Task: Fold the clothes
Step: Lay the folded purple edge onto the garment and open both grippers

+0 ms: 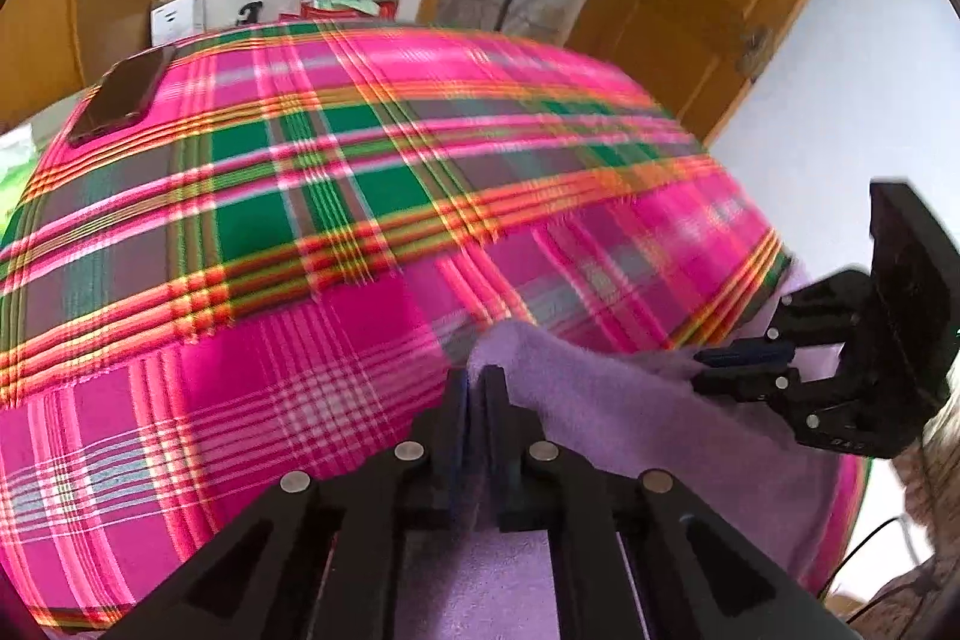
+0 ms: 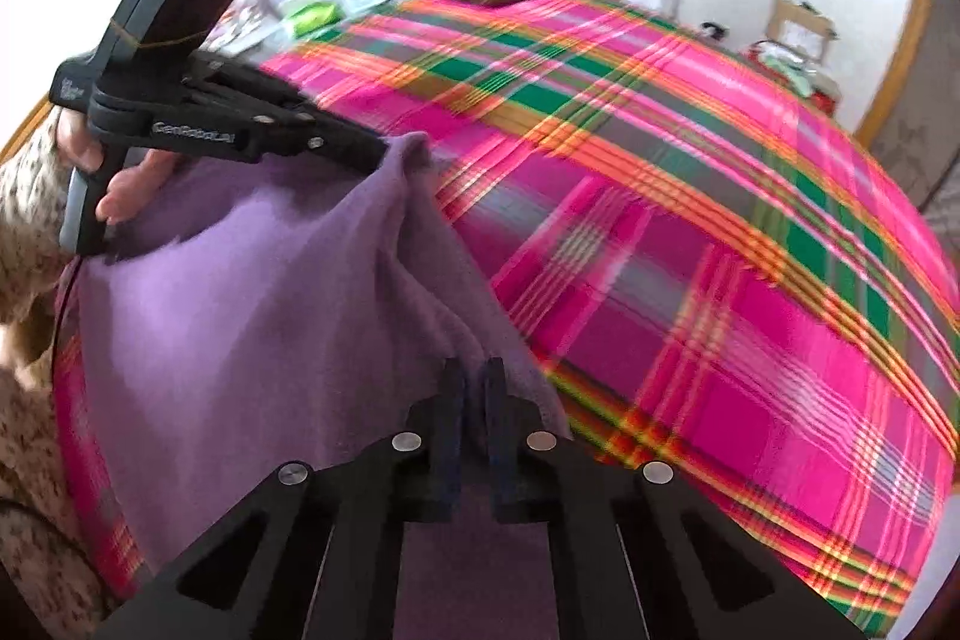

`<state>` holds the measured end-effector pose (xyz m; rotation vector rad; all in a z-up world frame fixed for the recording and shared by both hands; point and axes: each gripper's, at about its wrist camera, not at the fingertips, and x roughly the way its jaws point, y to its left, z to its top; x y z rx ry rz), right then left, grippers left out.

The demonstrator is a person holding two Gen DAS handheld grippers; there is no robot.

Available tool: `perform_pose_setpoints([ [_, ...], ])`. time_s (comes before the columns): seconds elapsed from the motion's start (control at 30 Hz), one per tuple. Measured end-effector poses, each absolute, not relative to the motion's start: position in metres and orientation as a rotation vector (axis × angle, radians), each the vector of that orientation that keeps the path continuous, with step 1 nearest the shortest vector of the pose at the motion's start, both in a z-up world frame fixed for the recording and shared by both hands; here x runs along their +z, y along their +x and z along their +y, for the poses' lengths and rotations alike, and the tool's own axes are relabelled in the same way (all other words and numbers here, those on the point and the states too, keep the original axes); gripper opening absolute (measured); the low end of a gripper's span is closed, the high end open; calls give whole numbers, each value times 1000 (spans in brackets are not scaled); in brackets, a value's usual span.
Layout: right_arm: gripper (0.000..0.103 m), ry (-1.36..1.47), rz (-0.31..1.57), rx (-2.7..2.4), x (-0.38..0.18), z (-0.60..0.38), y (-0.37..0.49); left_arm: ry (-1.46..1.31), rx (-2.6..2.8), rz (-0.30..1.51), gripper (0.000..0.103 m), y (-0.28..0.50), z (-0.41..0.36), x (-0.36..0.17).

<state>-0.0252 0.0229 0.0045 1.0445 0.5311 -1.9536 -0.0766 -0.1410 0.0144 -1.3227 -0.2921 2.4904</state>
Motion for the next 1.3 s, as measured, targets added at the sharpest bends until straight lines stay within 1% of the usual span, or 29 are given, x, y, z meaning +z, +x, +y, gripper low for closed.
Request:
perform_pose_setpoints([
  [0.13, 5, 1064, 470, -2017, 7, 30, -36, -1326, 2497, -282, 5, -78, -141, 11],
  [0.23, 5, 1088, 507, -2023, -4, 25, -38, -1356, 2494, -320, 5, -82, -144, 2],
  [0.43, 7, 1108, 447, -2044, -2, 29, -43, -1374, 2502, -293, 7, -80, -141, 1],
  [0.6, 22, 1061, 315, -2155, 21, 56, -36, -1382, 2525, -321, 10, -73, -144, 8],
  [0.8, 23, 1089, 158, -2383, 28, 120, -15, -1334, 2604, -380, 15, -38, -160, 27],
  [0.87, 23, 1110, 100, -2471, 25, 144, -4, -1331, 2613, -400, 15, -25, -163, 30],
  [1.03, 24, 1179, -136, -2696, 10, 213, 29, -1329, 2653, -467, 15, 12, -165, 28],
  [1.07, 29, 1192, -198, -2741, 8, 229, 36, -1321, 2652, -489, 15, 18, -165, 27],
  [1.1, 37, 1201, -257, -2778, 7, 243, 42, -1311, 2648, -513, 15, 23, -165, 27],
  [1.13, 42, 1210, -327, -2817, 7, 258, 47, -1301, 2645, -537, 15, 29, -165, 26],
  [1.17, 43, 1215, -392, -2852, 6, 270, 52, -1298, 2643, -550, 15, 34, -164, 25],
  [1.3, 44, 1232, -651, -2939, 2, 312, 65, -1319, 2632, -568, 16, 42, -158, 19],
])
